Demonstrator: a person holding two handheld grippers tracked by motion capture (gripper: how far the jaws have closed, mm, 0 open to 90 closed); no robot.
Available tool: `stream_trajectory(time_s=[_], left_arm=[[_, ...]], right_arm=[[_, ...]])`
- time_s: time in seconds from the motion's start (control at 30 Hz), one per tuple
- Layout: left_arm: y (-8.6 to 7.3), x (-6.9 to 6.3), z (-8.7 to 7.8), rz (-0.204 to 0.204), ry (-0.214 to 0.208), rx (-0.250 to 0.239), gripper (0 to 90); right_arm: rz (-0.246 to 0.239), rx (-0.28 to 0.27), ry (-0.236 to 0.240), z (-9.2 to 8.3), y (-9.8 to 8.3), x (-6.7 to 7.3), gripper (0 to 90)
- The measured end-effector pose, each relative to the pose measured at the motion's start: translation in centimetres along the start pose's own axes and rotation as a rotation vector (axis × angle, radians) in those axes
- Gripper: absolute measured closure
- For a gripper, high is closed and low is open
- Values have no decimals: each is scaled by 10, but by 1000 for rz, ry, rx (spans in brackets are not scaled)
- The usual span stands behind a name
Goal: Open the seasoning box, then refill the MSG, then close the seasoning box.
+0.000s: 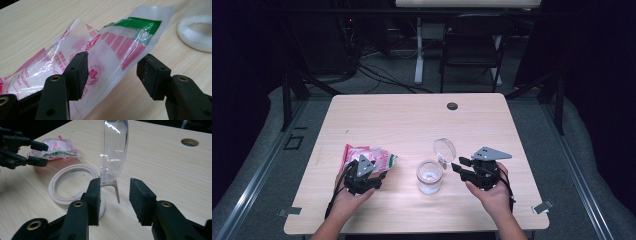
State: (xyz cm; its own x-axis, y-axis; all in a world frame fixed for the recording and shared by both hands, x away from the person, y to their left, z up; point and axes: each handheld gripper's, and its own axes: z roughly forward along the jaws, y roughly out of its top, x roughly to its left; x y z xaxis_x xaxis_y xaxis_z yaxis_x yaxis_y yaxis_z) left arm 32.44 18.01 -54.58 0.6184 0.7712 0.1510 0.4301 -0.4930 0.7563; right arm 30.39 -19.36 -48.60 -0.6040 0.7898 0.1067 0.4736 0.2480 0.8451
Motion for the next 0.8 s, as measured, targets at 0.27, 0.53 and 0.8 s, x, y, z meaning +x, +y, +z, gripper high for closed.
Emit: stream_trajectory(time_s=[0.27,0.53,0.8], left_arm=[[2,4,9,11,36,11,430],[6,6,18,15,48,23,433],[9,8,25,9,59,25,469]], right_arm=[[10,-6,-11,-4,-4,-1,608],[6,-10,-5,-9,-8,0,638],[3,0,-9,-14,-13,0,661]])
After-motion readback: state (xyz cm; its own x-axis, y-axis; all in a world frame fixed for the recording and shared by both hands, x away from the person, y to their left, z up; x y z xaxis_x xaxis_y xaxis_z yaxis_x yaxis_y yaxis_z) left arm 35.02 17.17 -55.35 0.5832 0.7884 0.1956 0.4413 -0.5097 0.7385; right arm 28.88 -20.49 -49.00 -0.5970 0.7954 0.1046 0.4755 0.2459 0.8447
